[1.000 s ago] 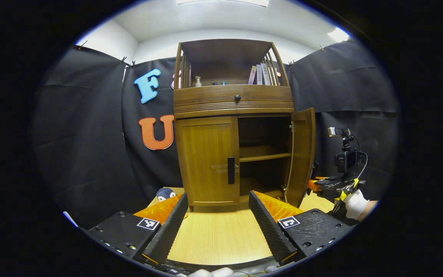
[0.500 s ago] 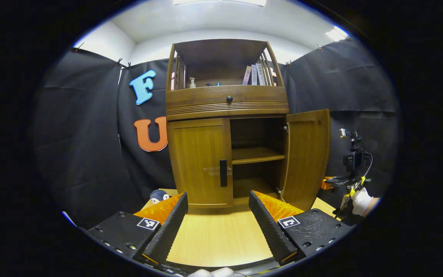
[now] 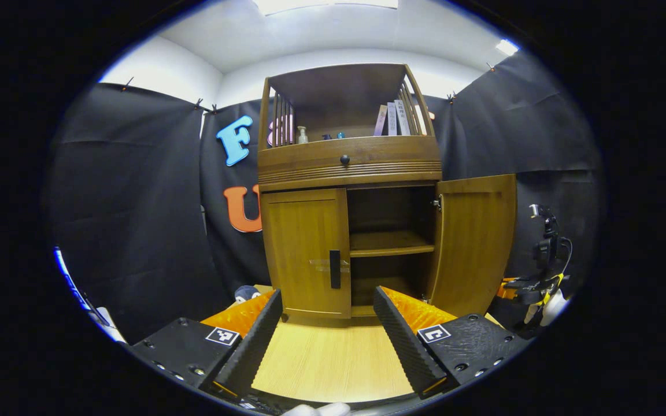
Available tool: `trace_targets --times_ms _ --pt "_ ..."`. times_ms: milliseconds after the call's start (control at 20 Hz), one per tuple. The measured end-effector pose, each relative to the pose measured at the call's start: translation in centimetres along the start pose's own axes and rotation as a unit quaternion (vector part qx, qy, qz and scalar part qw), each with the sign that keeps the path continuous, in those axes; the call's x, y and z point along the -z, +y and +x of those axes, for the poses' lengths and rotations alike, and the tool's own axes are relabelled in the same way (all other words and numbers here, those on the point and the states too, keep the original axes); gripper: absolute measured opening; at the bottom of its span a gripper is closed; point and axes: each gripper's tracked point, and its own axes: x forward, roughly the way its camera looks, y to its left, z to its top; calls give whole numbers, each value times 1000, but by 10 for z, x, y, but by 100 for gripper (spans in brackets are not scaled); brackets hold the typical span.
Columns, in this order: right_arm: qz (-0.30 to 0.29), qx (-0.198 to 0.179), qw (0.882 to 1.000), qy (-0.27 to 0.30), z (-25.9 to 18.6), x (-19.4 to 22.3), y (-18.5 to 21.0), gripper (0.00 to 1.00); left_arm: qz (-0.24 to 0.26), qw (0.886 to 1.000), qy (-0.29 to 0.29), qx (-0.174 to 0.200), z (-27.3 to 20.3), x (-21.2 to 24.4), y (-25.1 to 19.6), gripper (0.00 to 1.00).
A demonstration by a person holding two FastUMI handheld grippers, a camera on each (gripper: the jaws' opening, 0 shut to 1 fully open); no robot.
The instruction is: Open the right door of the double-door shoe cabinet with the right hand, and open the left door with the left hand.
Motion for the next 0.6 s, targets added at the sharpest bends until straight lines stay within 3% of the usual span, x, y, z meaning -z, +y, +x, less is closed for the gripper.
trace_targets --times_ms 50,200,250,400,450,600 --pt "-4 -8 1000 2 0 1 0 4 0 1000 2 -10 -5 1 -4 100" --pt "-19 -21 1000 4 -1 1 1 4 -11 999 5 -33 -16 1 -14 96" --pt "-19 -25 999 5 -2 2 3 4 -15 999 4 -38 -18 2 -18 100" --pt "-28 -30 999 -1 -19 -4 2 11 -14 999 6 -49 -22 2 -16 96" --pt "-38 -14 999 -11 -29 -9 -6 19 -12 999 6 -52 -21 2 -14 96" --pt "-43 17 998 -34 -63 -29 -11 58 -5 999 7 -52 -10 4 -1 96"
